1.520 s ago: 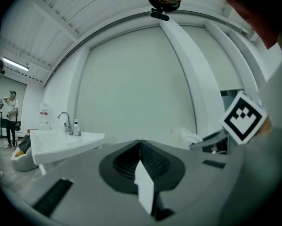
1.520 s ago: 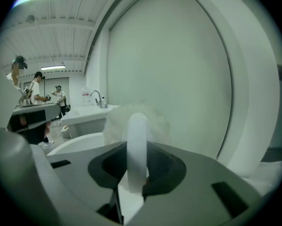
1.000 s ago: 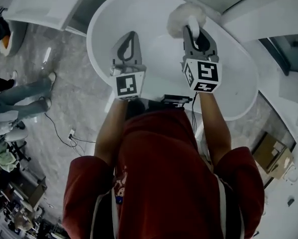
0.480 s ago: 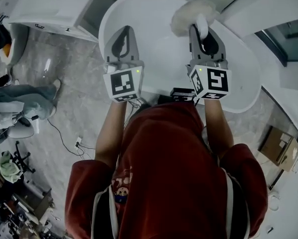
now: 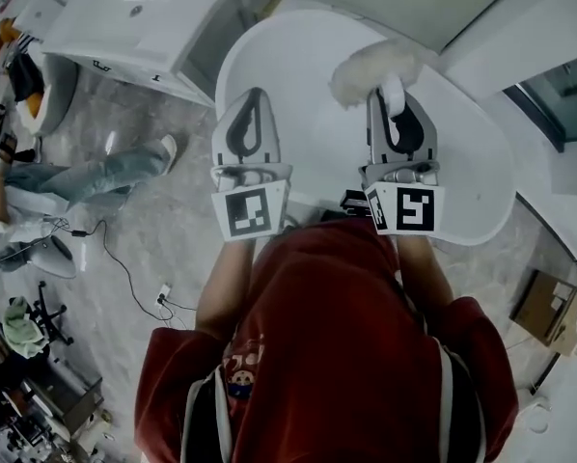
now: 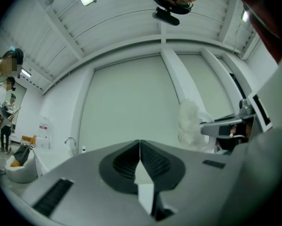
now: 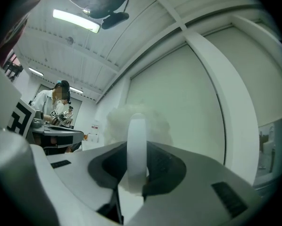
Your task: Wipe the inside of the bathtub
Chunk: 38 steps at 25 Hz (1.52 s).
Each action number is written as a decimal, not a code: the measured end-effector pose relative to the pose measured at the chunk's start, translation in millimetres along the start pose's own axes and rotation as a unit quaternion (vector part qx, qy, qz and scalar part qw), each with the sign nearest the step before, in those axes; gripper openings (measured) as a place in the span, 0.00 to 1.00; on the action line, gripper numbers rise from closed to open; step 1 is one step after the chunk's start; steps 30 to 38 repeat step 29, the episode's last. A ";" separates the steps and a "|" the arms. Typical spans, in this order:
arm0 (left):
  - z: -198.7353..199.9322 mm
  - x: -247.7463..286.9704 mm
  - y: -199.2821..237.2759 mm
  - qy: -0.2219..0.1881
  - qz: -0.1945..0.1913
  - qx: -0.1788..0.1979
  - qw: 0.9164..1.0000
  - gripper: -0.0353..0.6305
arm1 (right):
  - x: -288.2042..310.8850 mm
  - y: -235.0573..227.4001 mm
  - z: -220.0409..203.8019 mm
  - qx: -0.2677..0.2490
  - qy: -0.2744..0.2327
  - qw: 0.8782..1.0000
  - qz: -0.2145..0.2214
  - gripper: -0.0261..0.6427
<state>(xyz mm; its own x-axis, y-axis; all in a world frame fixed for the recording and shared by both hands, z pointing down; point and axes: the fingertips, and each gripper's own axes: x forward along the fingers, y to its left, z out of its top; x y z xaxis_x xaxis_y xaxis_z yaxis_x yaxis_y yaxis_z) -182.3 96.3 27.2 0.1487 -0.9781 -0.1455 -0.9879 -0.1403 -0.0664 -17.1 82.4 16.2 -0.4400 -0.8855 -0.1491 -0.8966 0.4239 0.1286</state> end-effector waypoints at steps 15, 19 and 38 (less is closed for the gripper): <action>-12.1 18.6 -17.4 0.000 -0.006 0.016 1.000 0.08 | 12.1 -26.4 -20.9 0.001 0.011 1.000 -0.007 0.18; -2.0 8.2 -14.1 -0.004 -0.012 0.012 1.000 0.08 | 5.1 -19.0 -11.7 0.001 0.009 1.000 -0.012 0.18; -14.9 16.8 -16.3 -0.002 -0.012 0.002 1.000 0.08 | 10.3 -29.6 -21.4 0.000 0.014 1.000 -0.015 0.18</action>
